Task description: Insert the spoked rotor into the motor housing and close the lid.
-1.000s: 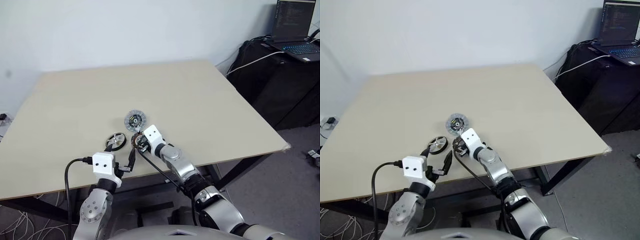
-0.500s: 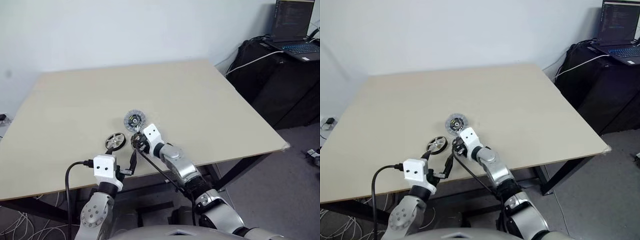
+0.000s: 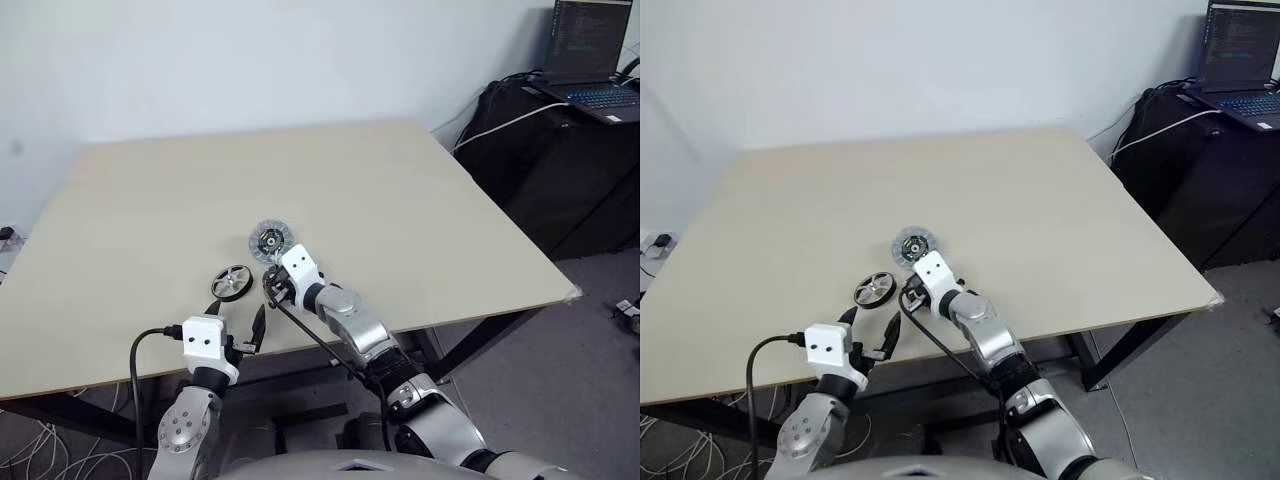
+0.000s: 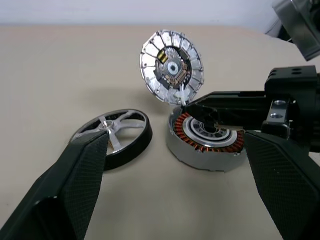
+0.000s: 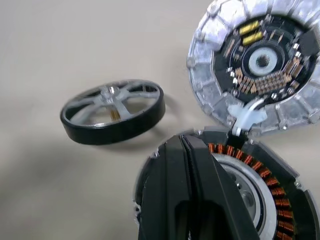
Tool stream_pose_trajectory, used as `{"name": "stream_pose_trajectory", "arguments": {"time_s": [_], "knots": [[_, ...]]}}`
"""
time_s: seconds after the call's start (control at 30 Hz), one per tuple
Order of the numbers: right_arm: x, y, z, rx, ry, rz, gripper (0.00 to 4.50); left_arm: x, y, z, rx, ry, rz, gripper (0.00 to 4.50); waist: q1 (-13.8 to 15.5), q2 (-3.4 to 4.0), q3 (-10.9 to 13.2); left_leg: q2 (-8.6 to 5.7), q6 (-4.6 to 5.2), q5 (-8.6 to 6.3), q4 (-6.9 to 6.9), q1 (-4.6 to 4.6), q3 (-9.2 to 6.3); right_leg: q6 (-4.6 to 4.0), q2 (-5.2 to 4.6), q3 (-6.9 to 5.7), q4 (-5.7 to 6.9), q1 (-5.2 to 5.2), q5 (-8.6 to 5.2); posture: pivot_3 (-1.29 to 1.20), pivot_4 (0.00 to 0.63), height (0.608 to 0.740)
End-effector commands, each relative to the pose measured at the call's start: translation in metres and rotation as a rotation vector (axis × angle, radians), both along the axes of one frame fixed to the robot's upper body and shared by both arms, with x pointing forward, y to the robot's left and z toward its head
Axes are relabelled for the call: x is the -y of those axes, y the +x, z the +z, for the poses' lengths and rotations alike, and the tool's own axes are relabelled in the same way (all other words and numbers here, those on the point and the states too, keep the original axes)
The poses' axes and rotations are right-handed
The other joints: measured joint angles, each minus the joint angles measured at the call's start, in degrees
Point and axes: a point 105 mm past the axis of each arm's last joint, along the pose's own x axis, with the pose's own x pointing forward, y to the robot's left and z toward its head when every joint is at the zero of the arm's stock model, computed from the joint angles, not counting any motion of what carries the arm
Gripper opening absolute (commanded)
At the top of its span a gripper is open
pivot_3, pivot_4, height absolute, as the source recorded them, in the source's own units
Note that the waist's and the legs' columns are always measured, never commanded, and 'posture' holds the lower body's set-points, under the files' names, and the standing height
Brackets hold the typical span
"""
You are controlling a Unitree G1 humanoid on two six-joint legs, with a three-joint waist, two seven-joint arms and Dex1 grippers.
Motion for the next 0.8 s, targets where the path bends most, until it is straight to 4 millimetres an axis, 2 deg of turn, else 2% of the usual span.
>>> {"name": "stream_pose_trajectory", "arguments": {"time_s": [0.03, 0.23, 0.6, 0.8], "knots": [[-0.006, 0.006, 0.011, 0.028, 0.005, 0.005, 0.04, 0.009, 0.007, 0.009, 0.055, -0.005, -0.004, 4.5, 0.0, -0.02, 0.0, 0.0, 0.0, 0.0, 0.0, 0.0, 0.0, 0.0, 0.0, 0.0, 0.0, 0.0, 0.0, 0.0, 0.0, 0.74], [-0.005, 0.012, 0.007, 0.021, -0.025, -0.01, 0.04, 0.011, 0.009, 0.012, 0.061, -0.004, 0.001, 4.5, -0.1, -0.02, 0.0, 0.0, 0.01, 0.0, 0.0, 0.0, 0.0, 0.0, 0.01, 0.0, 0.01, 0.0, 0.0, 0.0, 0.0, 0.74], [0.003, 0.024, 0.002, 0.024, -0.075, -0.075, 0.04, -0.021, 0.012, 0.005, 0.051, -0.001, 0.008, 4.5, -0.2, -0.02, 0.0, 0.01, 0.01, 0.01, 0.0, 0.0, 0.0, 0.0, 0.01, 0.0, 0.01, 0.0, 0.0, 0.0, 0.0, 0.74], [0.015, 0.028, -0.002, 0.017, -0.102, -0.127, 0.04, -0.023, 0.011, 0.007, 0.056, -0.004, 0.0, 4.5, -0.2, -0.02, 0.0, 0.0, 0.01, 0.01, 0.0, 0.0, 0.01, 0.0, 0.01, 0.0, 0.0, 0.02, 0.01, 0.0, 0.0, 0.74]]}}
